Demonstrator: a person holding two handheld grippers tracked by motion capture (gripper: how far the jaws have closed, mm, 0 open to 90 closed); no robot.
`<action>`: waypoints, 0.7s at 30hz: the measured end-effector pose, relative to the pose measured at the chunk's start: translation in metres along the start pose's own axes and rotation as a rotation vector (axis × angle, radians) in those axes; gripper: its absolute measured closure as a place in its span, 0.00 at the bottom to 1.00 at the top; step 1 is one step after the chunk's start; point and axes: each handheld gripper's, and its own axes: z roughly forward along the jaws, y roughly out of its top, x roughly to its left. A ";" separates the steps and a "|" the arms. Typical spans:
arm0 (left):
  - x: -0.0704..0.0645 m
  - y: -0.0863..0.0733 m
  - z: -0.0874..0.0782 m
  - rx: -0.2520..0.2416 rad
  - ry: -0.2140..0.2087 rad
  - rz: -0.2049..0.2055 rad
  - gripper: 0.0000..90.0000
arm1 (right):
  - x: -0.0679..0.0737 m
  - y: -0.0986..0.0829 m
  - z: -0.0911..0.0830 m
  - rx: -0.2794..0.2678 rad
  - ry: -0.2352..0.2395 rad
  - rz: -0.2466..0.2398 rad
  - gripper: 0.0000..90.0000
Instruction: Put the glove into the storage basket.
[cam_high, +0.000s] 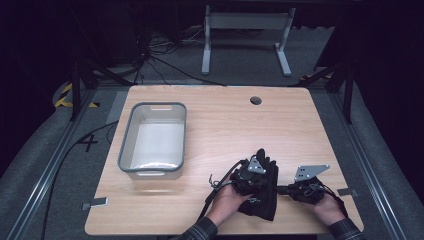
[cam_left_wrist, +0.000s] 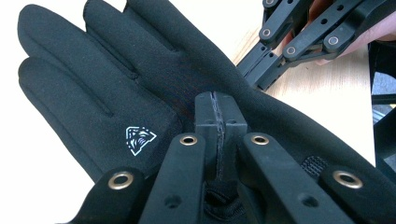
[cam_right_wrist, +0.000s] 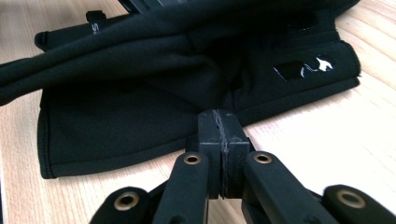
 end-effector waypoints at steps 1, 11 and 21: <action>0.000 0.001 0.000 0.003 0.000 0.009 0.99 | 0.000 0.000 0.000 0.005 -0.002 -0.004 1.00; -0.002 0.000 0.002 -0.001 -0.010 0.012 0.99 | 0.002 0.006 -0.004 -0.035 0.033 -0.002 1.00; -0.001 0.003 -0.006 -0.050 -0.038 0.020 0.99 | 0.004 0.022 0.006 -0.088 -0.025 -0.030 1.00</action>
